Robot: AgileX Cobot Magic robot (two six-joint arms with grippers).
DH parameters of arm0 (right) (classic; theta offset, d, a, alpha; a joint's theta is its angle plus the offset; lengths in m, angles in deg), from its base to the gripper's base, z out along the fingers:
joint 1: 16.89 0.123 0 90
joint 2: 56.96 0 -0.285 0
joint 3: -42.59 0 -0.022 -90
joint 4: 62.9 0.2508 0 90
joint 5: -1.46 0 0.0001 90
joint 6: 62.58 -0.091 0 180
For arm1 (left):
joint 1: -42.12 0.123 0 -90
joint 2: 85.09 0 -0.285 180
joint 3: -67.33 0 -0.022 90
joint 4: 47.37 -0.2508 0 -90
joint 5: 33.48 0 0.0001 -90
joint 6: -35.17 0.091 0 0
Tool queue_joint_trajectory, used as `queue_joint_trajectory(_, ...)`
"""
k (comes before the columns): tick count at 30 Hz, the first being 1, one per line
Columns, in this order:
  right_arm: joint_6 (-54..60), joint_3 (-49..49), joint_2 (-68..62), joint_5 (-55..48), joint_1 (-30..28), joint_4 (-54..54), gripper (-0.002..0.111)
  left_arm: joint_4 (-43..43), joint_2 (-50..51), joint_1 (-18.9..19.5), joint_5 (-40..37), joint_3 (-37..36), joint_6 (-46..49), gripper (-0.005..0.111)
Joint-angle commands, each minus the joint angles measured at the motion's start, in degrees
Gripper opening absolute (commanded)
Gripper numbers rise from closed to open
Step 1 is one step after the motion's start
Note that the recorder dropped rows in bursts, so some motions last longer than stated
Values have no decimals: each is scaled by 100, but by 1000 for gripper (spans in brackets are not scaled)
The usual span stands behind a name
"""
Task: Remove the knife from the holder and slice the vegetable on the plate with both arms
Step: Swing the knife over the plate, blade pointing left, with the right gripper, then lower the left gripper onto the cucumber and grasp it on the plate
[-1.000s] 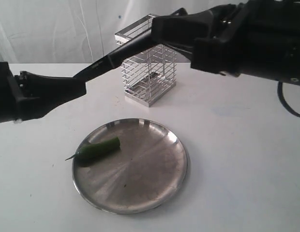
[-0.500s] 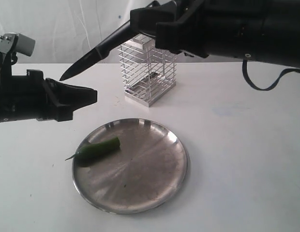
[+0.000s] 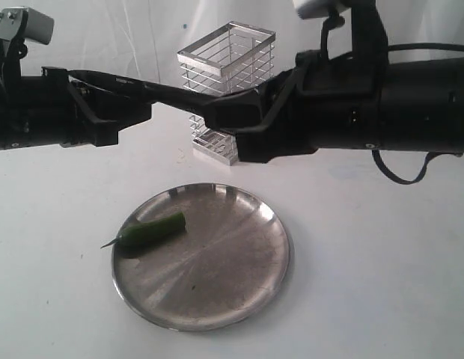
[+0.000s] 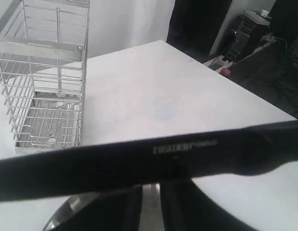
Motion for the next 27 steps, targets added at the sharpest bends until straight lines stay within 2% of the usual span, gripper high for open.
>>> queue_joint_trajectory(1, -274, -31, 0, -283, 48, -532, 0, 133, -13, -34, -200, 43, 38, 20)
queue_joint_trajectory(8, -408, -31, -48, -329, 51, -820, 0, 129, -13, -34, -788, 43, -159, 20)
queue_joint_trajectory(15, -1159, -31, -271, -414, 51, -1489, 0, -602, -13, -34, -759, 43, -707, 20)
queue_joint_trajectory(20, -1830, -31, -158, 434, 51, -1512, 0, -1268, -13, -34, -781, 43, -1007, 20)
queue_joint_trajectory(27, -2392, -259, 94, 546, 51, -1675, 0, -1964, -13, -34, -830, 43, -1195, 20)
